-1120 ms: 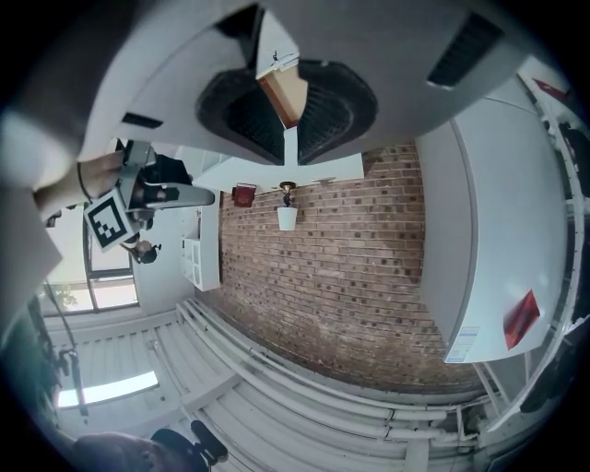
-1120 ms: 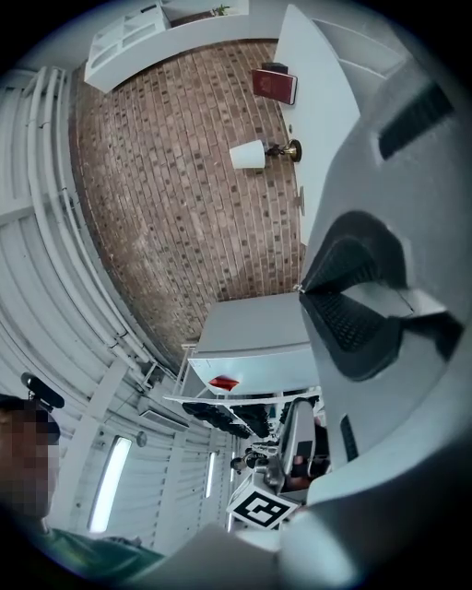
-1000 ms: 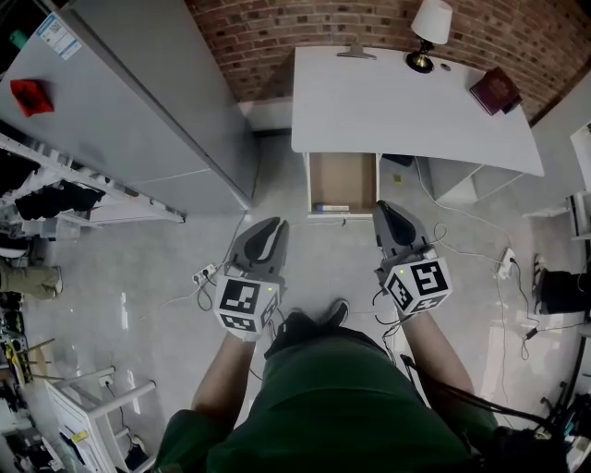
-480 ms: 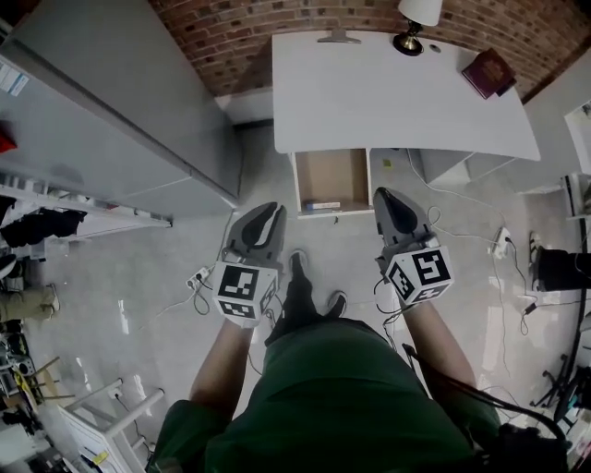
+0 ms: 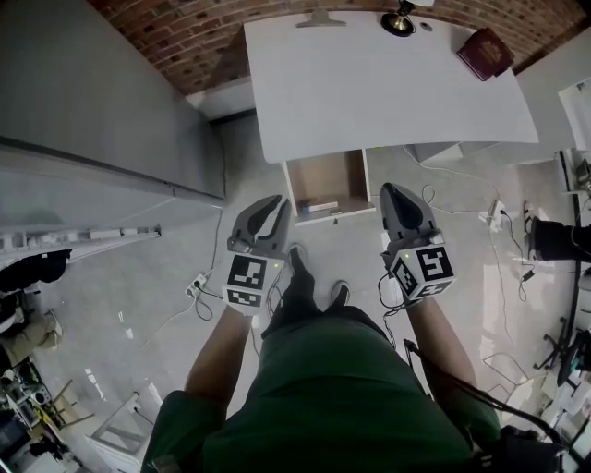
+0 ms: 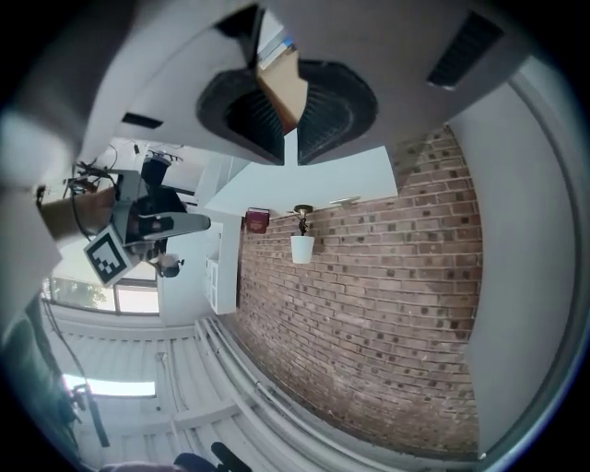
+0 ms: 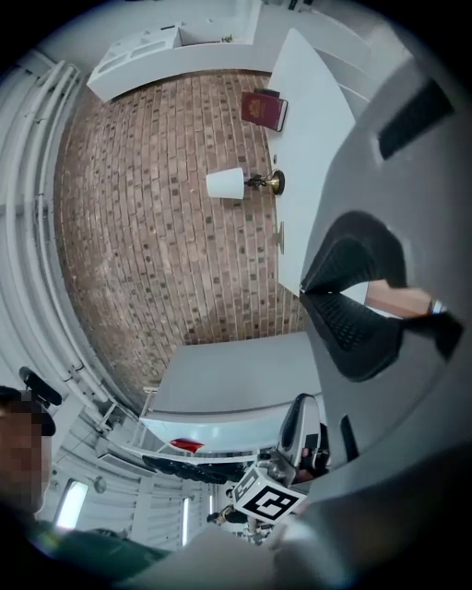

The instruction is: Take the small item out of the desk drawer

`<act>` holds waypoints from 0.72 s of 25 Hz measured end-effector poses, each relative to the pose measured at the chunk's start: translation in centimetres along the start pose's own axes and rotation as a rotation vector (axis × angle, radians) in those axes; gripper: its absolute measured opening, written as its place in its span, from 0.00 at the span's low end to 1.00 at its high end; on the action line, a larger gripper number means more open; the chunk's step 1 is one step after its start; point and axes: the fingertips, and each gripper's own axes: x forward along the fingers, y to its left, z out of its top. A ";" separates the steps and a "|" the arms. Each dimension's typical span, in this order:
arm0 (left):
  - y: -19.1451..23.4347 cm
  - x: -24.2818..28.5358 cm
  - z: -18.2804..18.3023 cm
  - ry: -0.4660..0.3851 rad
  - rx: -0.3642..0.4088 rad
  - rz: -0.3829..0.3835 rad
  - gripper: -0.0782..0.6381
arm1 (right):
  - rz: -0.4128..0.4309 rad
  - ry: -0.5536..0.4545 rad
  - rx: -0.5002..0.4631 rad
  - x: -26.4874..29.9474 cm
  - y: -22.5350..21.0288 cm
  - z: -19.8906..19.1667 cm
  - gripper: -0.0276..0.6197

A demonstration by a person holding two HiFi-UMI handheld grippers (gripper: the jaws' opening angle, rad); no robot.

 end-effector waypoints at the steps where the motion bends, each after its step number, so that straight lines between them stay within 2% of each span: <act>1: 0.3 0.6 -0.5 0.006 0.009 -0.014 0.16 | -0.010 0.009 0.002 0.5 -0.2 -0.4 0.05; 10: 0.8 4.8 -3.9 0.066 0.081 -0.150 0.16 | -0.112 0.065 0.031 1.9 -1.6 -2.6 0.05; 14: 0.5 6.5 -5.3 0.092 0.158 -0.204 0.16 | -0.149 0.078 0.047 2.2 -2.1 -3.7 0.05; 18: -0.6 8.2 -7.4 0.143 0.236 -0.253 0.16 | -0.146 0.089 0.074 2.5 -2.5 -5.8 0.05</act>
